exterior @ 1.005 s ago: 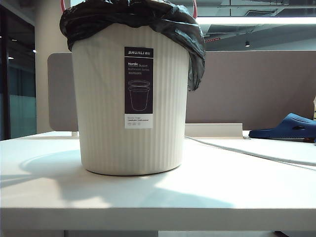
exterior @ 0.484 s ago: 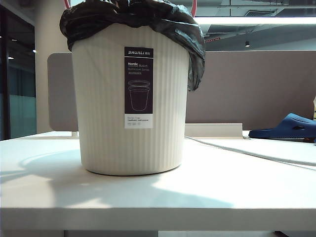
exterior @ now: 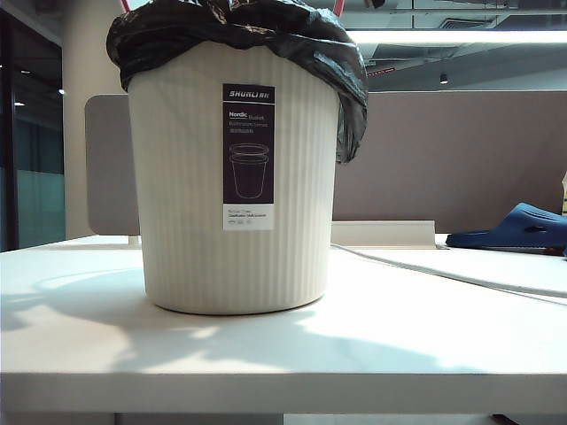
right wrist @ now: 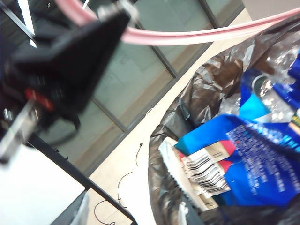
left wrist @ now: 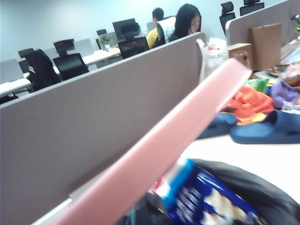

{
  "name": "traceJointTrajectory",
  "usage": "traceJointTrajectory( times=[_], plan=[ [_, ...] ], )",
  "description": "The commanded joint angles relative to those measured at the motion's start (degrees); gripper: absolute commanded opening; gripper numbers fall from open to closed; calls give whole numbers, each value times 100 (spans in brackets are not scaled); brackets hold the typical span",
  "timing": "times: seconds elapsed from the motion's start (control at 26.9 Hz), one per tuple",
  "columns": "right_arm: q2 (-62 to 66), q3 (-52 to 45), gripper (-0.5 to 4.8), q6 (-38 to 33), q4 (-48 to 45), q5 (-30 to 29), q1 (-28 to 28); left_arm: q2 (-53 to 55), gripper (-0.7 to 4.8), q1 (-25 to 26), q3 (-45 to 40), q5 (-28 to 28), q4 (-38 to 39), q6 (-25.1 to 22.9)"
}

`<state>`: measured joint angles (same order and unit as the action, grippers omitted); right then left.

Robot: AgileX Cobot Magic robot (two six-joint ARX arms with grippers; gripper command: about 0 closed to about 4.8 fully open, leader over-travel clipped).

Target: Open the ring lid of the trash can, pull out the black garbage bag inside, and place it on the table.

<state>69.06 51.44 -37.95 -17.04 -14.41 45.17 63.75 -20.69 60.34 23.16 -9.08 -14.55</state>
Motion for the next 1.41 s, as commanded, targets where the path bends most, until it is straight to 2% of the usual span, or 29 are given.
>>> traceJointTrajectory(
  times=[0.04,0.26,0.56,0.74,0.86,1.0,1.41],
  plan=[
    [-17,74,243,151,-66,-111,-92,264,-6,221,461,240,44,-2],
    [-20,249,243,564,221,-118,-157,984,-6,542,1316,522,129,-2],
    [-17,256,243,719,400,-144,-337,1707,-6,544,2293,496,170,-72],
    [-17,256,242,807,426,-142,-452,1895,-6,544,2601,-15,164,-455],
    [-17,256,242,839,483,-140,-533,1930,-6,544,2614,-586,-55,-551],
    [-17,254,242,841,490,-227,-627,1932,-6,546,2614,-907,-168,-813],
    [-17,251,242,844,610,-247,-651,2063,-6,1062,2614,-1019,-407,-798]
  ],
)
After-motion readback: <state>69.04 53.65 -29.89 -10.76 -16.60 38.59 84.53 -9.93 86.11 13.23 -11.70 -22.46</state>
